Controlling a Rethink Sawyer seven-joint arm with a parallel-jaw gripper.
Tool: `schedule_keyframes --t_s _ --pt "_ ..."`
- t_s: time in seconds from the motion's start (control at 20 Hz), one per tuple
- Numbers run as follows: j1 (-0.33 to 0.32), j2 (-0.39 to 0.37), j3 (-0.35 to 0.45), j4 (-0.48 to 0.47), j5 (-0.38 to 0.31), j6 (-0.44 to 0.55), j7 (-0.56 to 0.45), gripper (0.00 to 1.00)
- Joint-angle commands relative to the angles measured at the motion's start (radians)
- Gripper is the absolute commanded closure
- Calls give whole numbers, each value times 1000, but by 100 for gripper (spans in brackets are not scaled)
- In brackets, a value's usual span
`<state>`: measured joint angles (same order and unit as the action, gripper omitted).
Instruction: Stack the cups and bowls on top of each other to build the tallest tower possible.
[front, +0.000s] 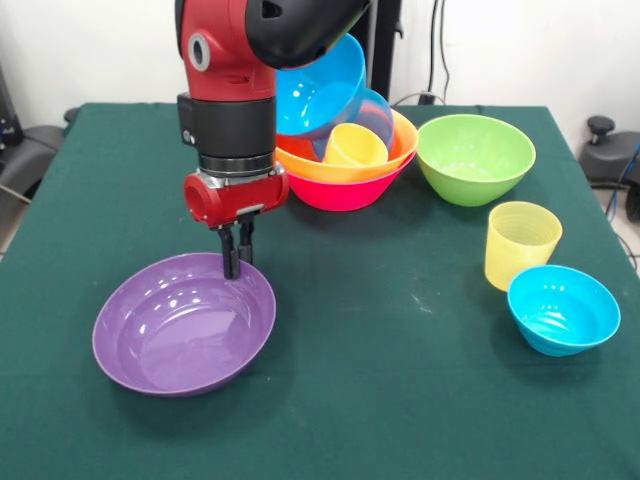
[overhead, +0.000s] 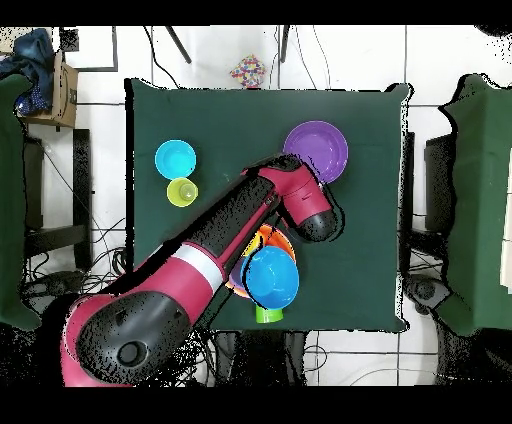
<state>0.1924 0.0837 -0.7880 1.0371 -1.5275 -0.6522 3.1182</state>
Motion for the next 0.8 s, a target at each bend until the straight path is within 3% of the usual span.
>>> schedule_keyframes --t_s 0.05,0.4,0.8 --pt "-1 33 166 -35 21 -1 -128 100" --pt "13 -17 115 -12 -39 -102 -42 100" --pt "21 -43 81 2 -79 -149 2 100"
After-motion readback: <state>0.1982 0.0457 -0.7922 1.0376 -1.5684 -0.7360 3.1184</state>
